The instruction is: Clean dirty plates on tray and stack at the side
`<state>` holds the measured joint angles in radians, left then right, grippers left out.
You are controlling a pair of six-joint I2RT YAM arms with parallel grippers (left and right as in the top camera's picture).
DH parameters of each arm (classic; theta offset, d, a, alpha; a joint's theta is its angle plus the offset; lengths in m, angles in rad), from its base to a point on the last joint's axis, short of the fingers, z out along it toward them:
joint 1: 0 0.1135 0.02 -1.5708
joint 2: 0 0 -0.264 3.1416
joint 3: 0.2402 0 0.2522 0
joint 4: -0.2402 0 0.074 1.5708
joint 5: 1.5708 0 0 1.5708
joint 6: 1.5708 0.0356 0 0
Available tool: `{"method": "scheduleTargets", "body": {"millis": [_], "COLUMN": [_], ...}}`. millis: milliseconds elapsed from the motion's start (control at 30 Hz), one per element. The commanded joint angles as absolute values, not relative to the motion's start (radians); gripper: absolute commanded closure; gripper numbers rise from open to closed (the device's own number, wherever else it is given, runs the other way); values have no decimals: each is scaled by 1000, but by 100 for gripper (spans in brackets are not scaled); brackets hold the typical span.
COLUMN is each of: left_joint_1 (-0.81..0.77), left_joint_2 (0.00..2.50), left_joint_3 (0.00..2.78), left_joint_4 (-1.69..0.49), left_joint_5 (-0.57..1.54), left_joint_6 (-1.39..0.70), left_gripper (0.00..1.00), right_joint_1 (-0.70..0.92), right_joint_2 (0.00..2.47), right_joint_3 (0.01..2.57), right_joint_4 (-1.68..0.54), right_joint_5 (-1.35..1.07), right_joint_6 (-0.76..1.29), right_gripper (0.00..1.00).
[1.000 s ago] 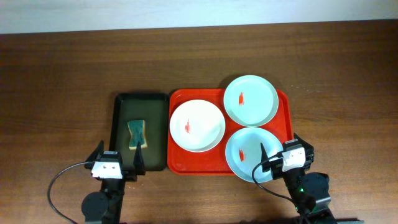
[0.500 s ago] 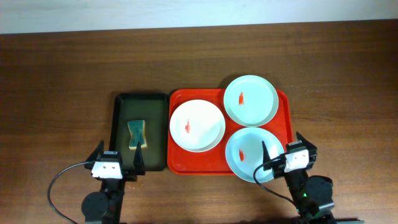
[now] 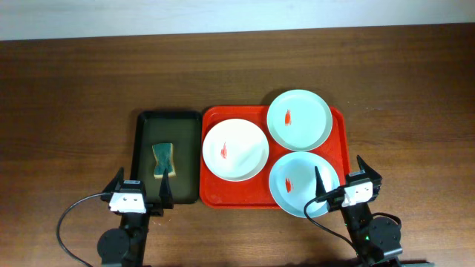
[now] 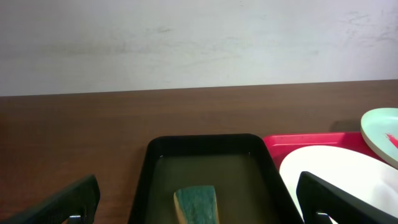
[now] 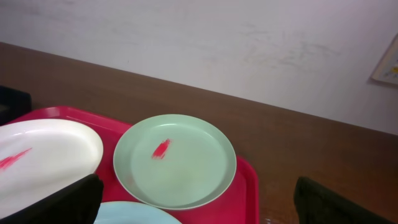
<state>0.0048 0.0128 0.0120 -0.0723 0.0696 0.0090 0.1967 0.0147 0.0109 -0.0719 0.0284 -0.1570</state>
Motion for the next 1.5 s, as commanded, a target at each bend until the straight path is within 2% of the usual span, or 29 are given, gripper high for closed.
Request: {"method": "scheduleTargets", "body": {"millis": [0,133,300,467,567,700,833,933,1033,1167,1267,1300,1333,1367,1400,1433,1467], "left_joint_1": [1,1,1,1,1,1,1,1,1,1,1,1,1,1,1,1,1], "left_joint_2": [6,6,6,36,95,233,382,557,827,1129,1272,1296,1341,1368,1396,1418,1435], "left_joint_3": [9,21,151,422,570,729,891,1084,1353,1602,1639,1637,1637,1637,1637,1637,1637], "left_joint_4": [-80,-98,-301,-597,-626,-654,-772,-947,-1231,-1501,-1520,-1523,-1524,-1524,-1525,-1526,-1527], "left_joint_5": [56,67,94,134,136,138,139,138,137,163,295,301,300,300,300,300,300], "left_joint_6": [31,-18,-65,-82,-82,-82,-82,-81,-51,-52,-52,-52,-52,-52,-52,-52,-52], "left_gripper": [1,1,1,1,1,1,1,1,1,1,1,1,29,97,100,100,100], "right_joint_1": [189,189,189,189,189,189,189,189,189,189,189,189,189,189,189,189,190], "right_joint_2": [6,5,6,7,31,223,506,767,1016,1181,1277,1305,1343,1375,1408,1439,1464], "right_joint_3": [6,6,6,54,186,502,838,1146,1394,1460,1460,1460,1460,1460,1460,1460,1460], "right_joint_4": [-79,-75,-39,4,-135,-356,-576,-800,-991,-1035,-1114,-1126,-1137,-1141,-1148,-1155,-1162], "right_joint_5": [37,24,-3,-15,-15,-15,-30,-159,-240,-337,-389,-389,-389,-389,-389,-390,-390], "right_joint_6": [-150,-148,-157,134,200,200,200,200,199,200,200,200,200,200,200,200,201], "right_gripper": [2,2,2,2,2,2,2,2,2,2,1,10,33,47,62,67,67]}}
